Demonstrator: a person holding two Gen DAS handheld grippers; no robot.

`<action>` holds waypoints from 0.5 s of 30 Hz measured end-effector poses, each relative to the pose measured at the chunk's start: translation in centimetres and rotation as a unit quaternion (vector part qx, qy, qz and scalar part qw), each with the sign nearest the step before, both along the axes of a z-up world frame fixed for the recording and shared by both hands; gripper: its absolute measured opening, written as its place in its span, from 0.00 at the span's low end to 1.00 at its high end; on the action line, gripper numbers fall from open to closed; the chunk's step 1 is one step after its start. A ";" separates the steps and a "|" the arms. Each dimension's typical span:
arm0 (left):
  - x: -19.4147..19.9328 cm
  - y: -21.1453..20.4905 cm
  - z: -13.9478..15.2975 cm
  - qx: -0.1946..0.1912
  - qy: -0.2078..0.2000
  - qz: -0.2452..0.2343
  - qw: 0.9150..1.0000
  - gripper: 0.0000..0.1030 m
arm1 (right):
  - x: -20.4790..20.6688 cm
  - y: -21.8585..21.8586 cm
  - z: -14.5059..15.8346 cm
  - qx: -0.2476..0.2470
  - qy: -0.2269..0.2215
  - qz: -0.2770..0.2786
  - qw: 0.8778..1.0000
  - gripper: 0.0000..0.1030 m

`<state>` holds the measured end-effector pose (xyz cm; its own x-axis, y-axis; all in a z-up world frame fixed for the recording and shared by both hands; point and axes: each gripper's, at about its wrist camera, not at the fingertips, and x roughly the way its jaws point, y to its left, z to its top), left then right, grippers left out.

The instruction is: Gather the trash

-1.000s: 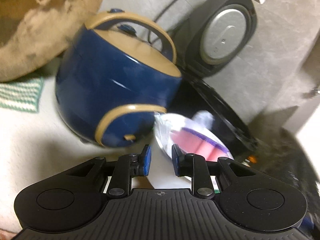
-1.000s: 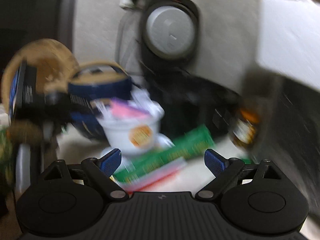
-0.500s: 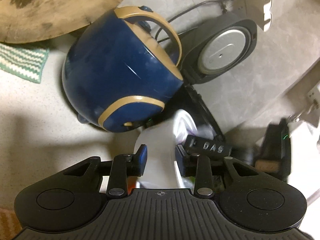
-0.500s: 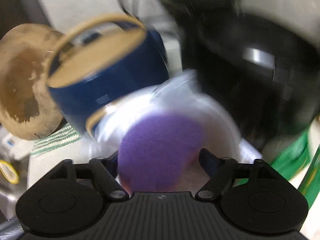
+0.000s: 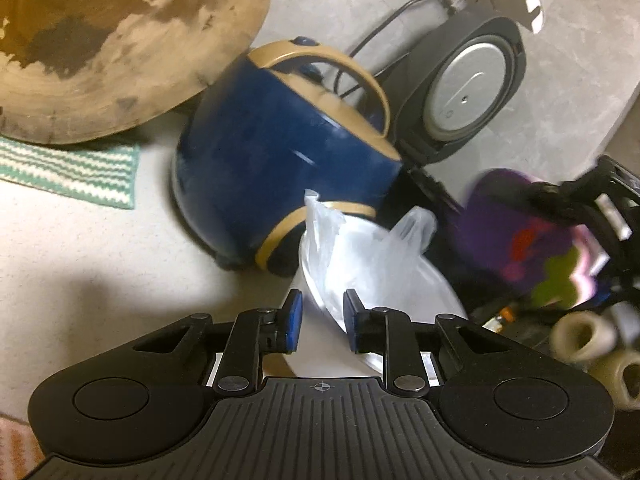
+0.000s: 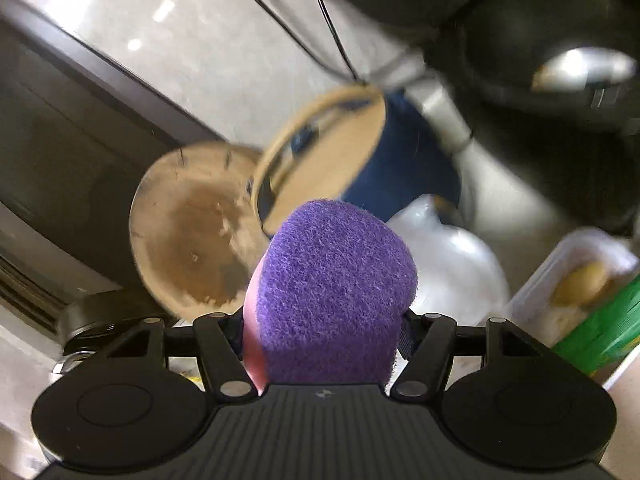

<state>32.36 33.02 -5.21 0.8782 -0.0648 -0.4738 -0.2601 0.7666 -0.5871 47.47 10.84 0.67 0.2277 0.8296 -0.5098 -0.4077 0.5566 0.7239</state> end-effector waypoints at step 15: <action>-1.3 -1.9 -0.1 0.029 -0.002 -0.042 0.999 0.25 | -4.3 0.8 3.8 -0.263 -0.299 -0.038 0.917 0.81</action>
